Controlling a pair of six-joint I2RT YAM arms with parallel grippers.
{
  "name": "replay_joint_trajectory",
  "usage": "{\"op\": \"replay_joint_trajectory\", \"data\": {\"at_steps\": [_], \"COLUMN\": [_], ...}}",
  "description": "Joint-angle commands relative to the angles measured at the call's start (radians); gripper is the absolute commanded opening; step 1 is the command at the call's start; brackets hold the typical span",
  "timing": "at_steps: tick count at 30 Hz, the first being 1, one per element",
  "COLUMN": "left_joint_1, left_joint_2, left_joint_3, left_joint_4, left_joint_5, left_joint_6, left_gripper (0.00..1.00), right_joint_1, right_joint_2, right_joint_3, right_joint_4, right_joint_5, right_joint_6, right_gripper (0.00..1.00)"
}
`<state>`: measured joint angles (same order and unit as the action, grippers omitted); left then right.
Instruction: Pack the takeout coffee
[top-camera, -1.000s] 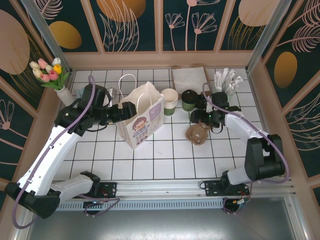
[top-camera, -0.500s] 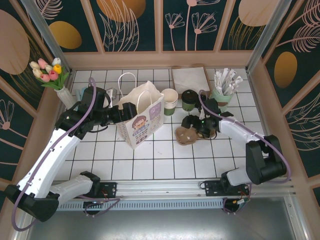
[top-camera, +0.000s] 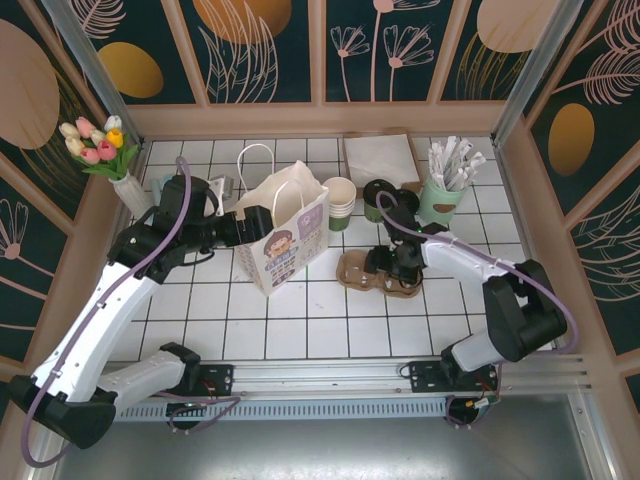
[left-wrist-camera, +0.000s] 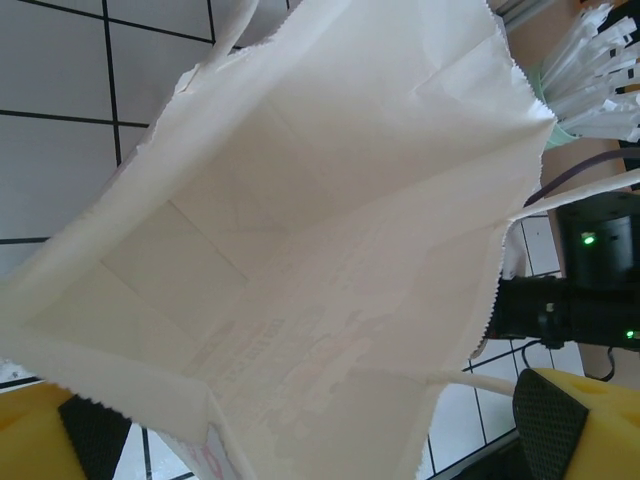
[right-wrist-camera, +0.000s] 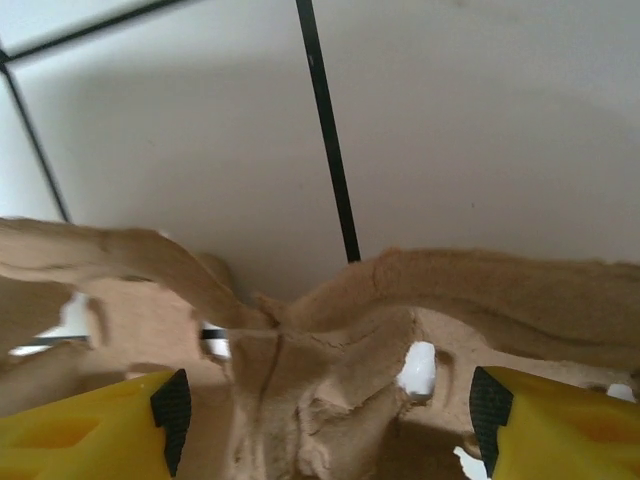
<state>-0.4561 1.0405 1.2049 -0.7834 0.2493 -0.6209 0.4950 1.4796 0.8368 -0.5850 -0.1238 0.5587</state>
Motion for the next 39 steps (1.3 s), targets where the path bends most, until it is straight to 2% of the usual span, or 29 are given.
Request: {"op": "replay_joint_trajectory", "data": {"at_steps": [1, 6, 11, 21, 29, 36, 39], "left_joint_1": [0.008, 0.008, 0.009, 0.009, 0.008, 0.009, 0.009], "left_joint_2": [-0.02, -0.019, -0.023, -0.077, -0.08, -0.082, -0.082], "left_joint_3": [-0.015, -0.018, -0.016, -0.035, -0.031, -0.037, -0.039], "left_joint_4": [0.027, 0.024, 0.014, 0.054, 0.048, 0.046, 0.043], "left_joint_5": [-0.03, -0.045, -0.047, -0.033, -0.043, -0.051, -0.054], "left_joint_6": [0.009, 0.005, 0.015, 0.031, 0.032, 0.03, 0.029], "left_gripper": [0.98, 0.99, 0.99, 0.99, 0.98, 0.98, 0.98], "right_joint_1": [0.036, 0.096, 0.115, 0.114, 0.11, 0.11, 0.11], "right_joint_2": [0.036, 0.1, 0.093, -0.008, 0.024, 0.071, 0.087], "right_joint_3": [0.016, 0.04, 0.055, 0.052, 0.04, 0.044, 0.044], "right_joint_4": [-0.036, -0.042, -0.029, 0.009, 0.024, 0.041, 0.039], "right_joint_5": [0.068, 0.168, 0.19, 0.247, 0.24, 0.243, 0.265], "right_joint_6": [0.024, 0.106, 0.096, 0.035, 0.024, 0.006, 0.007], "right_gripper": [0.76, 0.74, 0.58, 0.35, 0.45, 0.43, 0.46]}}
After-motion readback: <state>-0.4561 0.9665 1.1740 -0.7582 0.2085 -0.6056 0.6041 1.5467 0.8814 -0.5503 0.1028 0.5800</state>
